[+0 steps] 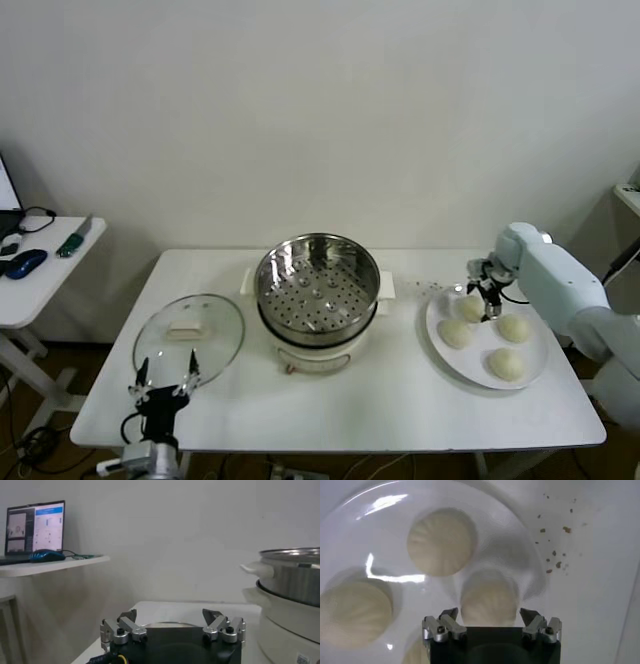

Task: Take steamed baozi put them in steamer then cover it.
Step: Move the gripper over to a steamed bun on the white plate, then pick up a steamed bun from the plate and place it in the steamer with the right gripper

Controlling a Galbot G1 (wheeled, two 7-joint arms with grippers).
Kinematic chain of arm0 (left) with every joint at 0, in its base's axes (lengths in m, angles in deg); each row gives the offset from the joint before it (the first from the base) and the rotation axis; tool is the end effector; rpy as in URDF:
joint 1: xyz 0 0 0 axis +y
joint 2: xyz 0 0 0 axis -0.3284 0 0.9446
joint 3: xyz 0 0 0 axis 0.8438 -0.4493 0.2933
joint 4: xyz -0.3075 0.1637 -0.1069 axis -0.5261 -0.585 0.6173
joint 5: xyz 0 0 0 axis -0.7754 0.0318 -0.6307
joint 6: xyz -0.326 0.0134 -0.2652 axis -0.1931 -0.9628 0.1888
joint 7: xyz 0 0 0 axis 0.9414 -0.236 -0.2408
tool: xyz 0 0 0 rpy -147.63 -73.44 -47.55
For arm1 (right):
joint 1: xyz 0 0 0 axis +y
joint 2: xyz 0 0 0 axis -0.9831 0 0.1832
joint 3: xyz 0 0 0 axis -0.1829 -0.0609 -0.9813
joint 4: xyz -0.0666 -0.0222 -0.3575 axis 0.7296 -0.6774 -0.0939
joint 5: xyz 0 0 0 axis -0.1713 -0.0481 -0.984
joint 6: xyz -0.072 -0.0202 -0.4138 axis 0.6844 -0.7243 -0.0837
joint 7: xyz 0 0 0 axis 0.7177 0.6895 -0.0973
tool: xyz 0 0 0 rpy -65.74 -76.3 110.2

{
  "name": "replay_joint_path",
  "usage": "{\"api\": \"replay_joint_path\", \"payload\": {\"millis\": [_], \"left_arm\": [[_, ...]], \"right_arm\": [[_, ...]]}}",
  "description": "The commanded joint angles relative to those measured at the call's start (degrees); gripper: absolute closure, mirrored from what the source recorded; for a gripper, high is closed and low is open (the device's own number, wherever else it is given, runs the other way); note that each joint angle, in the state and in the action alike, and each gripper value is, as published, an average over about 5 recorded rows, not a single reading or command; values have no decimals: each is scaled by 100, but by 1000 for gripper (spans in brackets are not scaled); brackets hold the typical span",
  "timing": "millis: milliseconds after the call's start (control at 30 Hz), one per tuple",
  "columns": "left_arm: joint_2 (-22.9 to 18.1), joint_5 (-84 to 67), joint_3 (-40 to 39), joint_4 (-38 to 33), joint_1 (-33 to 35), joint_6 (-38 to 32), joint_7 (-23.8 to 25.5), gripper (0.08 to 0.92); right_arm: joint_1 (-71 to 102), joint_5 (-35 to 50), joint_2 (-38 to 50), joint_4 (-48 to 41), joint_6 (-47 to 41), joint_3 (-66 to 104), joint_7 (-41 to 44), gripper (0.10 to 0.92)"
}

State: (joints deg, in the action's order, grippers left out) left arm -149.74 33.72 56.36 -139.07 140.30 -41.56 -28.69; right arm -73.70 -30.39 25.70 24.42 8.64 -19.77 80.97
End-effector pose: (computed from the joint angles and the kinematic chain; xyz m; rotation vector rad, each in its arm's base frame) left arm 0.2196 0.0652 -0.4050 0.3693 -2.9941 -0.0576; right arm 0.6837 -0.2178 -0.2672 1.1997 -1.1915 1.4551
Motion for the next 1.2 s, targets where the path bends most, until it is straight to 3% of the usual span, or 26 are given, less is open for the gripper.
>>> {"api": "replay_joint_path", "payload": {"millis": [33,367,633,800,967,1200], "left_arm": [[14,-20,12,-5,3,-3,-4,177],[34,-46,40,-30,58,-22,-22,177],[51,-66,68,-50,106,-37,-32,177],[60,-80,89,-65,143,-45,-38,177],[58,-88,87,-98,181,-27,-43,177],[60,-15,97,-160,224,1,-34,177]], "right_arm": [[-28,-162,-167,-200,35,-7,-16,214],[-41,-213,-170,-183,42,20,37,306],[-93,-94,-29,83,48,-50,95,313],[-501,332,286,779,151,-611,249,313],[-1181,674,464,1632,556,-1436,308,313],[-2178,835,-2,1874,1505,-2126,344,313]]}}
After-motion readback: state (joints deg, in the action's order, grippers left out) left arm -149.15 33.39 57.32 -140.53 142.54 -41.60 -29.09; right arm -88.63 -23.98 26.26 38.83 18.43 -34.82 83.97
